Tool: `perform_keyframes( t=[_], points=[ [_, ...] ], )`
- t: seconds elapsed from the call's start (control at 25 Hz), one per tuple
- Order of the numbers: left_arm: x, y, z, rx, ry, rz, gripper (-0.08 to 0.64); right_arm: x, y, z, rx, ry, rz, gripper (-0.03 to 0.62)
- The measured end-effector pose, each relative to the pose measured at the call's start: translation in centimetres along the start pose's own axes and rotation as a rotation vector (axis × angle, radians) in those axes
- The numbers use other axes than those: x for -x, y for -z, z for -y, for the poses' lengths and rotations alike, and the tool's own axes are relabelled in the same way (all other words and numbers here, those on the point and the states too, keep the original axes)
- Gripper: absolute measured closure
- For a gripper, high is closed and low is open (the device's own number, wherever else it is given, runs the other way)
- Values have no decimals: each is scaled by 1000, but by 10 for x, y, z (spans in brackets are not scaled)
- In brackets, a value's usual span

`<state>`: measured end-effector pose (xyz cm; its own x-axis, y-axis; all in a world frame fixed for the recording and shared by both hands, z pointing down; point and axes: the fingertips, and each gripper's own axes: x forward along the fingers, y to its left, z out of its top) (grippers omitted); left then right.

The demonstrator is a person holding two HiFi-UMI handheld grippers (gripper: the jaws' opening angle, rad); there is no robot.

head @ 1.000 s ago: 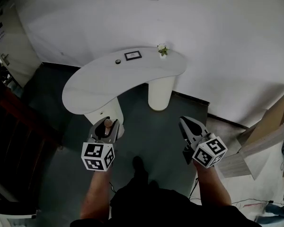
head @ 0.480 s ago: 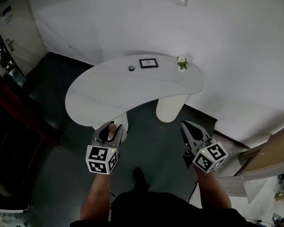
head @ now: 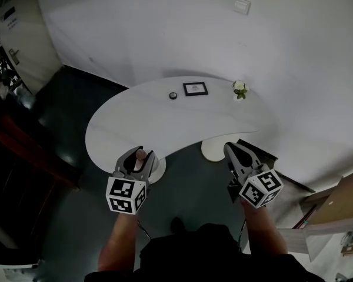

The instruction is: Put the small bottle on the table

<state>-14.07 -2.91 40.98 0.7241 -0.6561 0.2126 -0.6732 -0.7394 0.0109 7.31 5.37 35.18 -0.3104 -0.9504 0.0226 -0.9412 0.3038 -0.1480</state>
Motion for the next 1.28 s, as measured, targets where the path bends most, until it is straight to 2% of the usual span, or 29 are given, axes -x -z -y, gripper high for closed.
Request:
perform_keyframes(
  t=[0.24,0.48,0.8,1.0,1.28],
  points=[
    [-15,4,-27,22,-22,-2,414,-39,13,6,-11,-26,-57,586],
    [-40,13,-49,46,-59,-24,414,-75,16,25,-16,-63,-62,586],
    [-112,6,-73,51,-101,-64,414,-141,24,93,-56,-100,-87,586],
    [-176,-5,-84,65,-125,-94,414,-192,28,142,37,-139,-139,586],
    [-242,-6,-97,69,-179,-117,414,-254,37,189,34,-226,-185,586]
  ],
)
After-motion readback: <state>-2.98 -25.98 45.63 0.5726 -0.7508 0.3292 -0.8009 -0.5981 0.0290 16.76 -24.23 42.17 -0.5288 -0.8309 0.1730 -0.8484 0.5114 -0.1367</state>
